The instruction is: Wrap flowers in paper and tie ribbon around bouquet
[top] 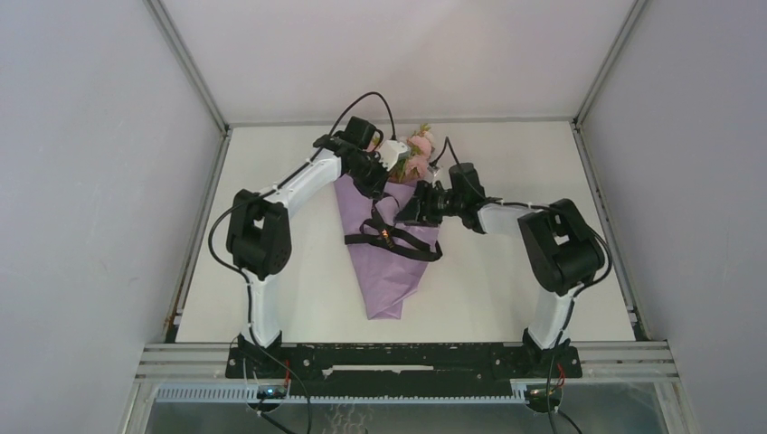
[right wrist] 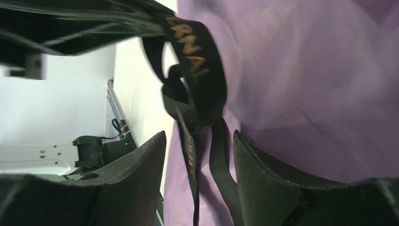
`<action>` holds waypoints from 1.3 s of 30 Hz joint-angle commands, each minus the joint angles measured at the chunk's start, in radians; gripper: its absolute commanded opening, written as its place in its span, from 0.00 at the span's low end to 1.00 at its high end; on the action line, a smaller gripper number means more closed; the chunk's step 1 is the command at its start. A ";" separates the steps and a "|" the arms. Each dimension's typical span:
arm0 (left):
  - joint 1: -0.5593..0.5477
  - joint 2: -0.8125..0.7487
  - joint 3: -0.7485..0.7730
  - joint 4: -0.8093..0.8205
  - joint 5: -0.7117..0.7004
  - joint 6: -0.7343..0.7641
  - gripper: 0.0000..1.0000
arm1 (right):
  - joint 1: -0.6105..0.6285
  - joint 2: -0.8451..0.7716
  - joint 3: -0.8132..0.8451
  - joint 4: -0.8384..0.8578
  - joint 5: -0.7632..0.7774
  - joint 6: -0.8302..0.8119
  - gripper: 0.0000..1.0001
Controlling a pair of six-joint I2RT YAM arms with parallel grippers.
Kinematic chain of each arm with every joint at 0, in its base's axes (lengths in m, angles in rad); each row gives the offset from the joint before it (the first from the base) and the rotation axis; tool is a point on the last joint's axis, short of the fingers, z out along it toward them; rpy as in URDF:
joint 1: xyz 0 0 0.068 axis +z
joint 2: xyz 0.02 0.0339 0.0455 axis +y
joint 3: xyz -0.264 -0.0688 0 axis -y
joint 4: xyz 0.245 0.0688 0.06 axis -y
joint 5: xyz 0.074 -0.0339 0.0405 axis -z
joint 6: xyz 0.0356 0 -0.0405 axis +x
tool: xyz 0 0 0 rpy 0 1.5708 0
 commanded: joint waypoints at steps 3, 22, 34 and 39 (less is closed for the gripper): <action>-0.006 0.002 0.053 -0.005 -0.022 0.060 0.01 | 0.020 0.078 0.034 0.101 0.110 0.075 0.58; -0.020 0.047 0.134 -0.130 -0.057 0.160 0.06 | 0.016 0.197 0.097 0.164 0.199 0.267 0.13; -0.018 -0.053 0.182 0.006 -0.519 0.222 0.21 | 0.046 0.177 0.099 0.080 0.203 0.203 0.00; 0.047 -0.023 0.165 0.178 -0.860 0.171 0.57 | 0.047 0.166 0.099 0.068 0.202 0.196 0.00</action>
